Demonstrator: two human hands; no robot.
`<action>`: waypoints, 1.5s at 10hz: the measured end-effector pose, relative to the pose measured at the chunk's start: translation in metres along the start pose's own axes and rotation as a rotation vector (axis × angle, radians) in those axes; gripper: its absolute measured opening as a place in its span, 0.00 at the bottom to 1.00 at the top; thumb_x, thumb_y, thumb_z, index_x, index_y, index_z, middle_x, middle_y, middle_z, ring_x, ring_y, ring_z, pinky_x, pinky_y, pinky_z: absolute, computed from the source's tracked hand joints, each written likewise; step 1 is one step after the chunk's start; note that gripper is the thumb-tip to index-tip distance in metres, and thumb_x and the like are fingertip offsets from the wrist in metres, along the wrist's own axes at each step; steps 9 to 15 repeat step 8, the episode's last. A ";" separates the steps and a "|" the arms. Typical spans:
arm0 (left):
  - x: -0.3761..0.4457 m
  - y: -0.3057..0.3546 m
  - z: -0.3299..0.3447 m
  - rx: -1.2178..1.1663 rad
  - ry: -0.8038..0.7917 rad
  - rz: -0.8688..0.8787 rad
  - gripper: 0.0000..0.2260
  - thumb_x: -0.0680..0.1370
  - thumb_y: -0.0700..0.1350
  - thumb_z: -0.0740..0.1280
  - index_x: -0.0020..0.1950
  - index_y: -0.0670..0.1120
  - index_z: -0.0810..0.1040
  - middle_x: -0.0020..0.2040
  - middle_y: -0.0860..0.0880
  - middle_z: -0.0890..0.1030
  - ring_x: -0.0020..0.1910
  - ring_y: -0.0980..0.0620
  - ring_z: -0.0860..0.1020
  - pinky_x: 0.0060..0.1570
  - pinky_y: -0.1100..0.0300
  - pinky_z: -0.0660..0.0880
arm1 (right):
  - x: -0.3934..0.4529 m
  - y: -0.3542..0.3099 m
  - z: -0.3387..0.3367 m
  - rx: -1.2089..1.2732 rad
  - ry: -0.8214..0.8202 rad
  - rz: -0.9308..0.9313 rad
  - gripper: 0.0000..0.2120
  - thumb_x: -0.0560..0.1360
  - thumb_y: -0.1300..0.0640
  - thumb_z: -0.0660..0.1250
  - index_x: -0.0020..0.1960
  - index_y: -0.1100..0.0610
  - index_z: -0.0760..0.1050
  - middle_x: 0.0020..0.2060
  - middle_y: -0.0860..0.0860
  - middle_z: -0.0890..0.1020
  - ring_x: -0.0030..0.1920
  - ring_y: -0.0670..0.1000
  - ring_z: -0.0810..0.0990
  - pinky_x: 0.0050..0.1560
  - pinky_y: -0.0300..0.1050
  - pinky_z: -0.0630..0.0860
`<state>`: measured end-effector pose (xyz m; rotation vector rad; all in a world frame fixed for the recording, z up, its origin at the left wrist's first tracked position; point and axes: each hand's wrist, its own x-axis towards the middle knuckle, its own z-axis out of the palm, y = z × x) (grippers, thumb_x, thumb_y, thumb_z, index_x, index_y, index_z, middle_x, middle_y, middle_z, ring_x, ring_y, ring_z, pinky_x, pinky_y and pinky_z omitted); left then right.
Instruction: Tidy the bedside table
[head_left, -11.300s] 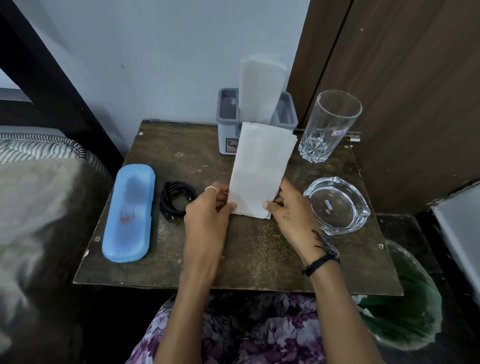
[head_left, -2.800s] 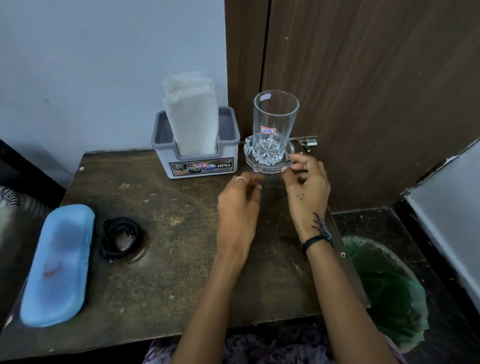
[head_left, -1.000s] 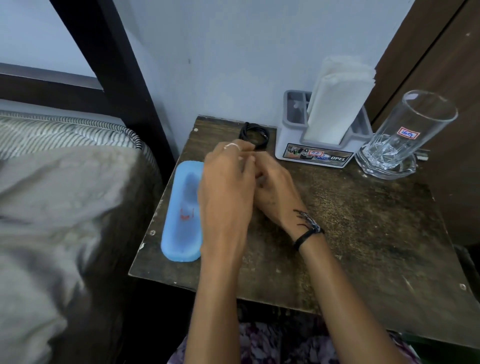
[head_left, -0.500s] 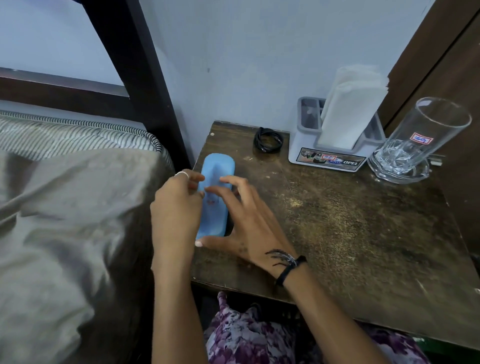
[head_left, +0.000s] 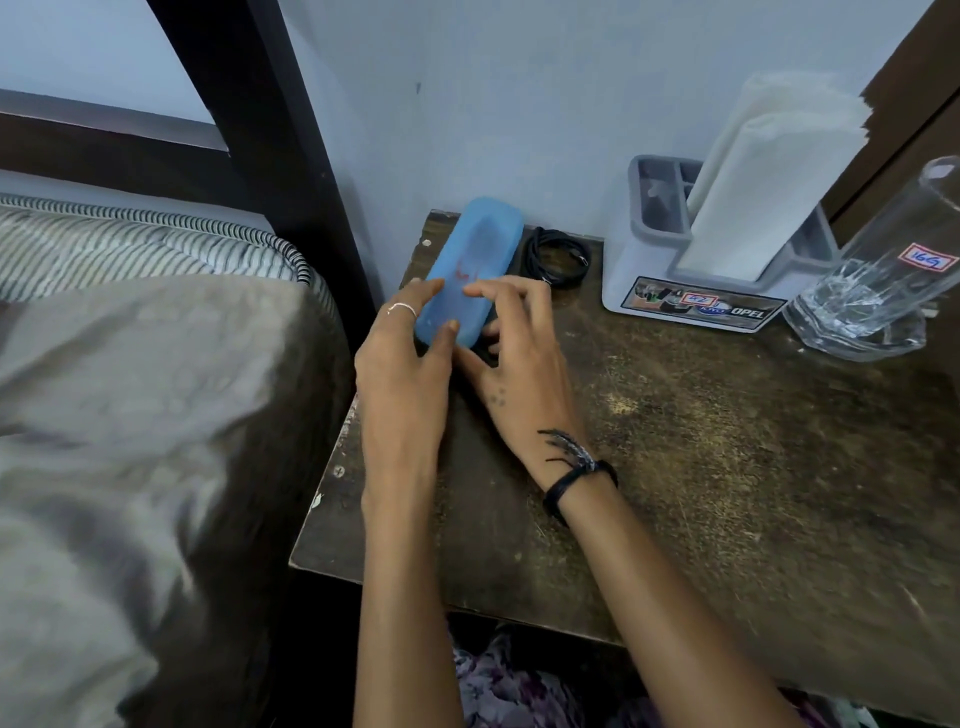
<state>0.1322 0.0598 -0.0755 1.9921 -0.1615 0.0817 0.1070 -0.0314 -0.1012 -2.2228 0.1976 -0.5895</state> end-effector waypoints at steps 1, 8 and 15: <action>0.002 -0.003 0.005 -0.017 -0.003 0.018 0.19 0.75 0.36 0.66 0.65 0.48 0.74 0.67 0.51 0.74 0.66 0.59 0.69 0.62 0.73 0.63 | 0.003 0.004 0.002 0.058 0.006 0.031 0.21 0.72 0.65 0.67 0.63 0.57 0.70 0.60 0.53 0.69 0.52 0.50 0.77 0.48 0.50 0.79; -0.024 0.021 -0.004 0.045 0.102 0.008 0.11 0.75 0.39 0.65 0.56 0.48 0.78 0.55 0.49 0.79 0.53 0.55 0.77 0.49 0.71 0.68 | -0.021 -0.004 -0.028 0.079 -0.019 0.117 0.17 0.75 0.62 0.65 0.63 0.54 0.71 0.58 0.52 0.72 0.51 0.44 0.73 0.51 0.39 0.74; -0.024 0.021 -0.004 0.045 0.102 0.008 0.11 0.75 0.39 0.65 0.56 0.48 0.78 0.55 0.49 0.79 0.53 0.55 0.77 0.49 0.71 0.68 | -0.021 -0.004 -0.028 0.079 -0.019 0.117 0.17 0.75 0.62 0.65 0.63 0.54 0.71 0.58 0.52 0.72 0.51 0.44 0.73 0.51 0.39 0.74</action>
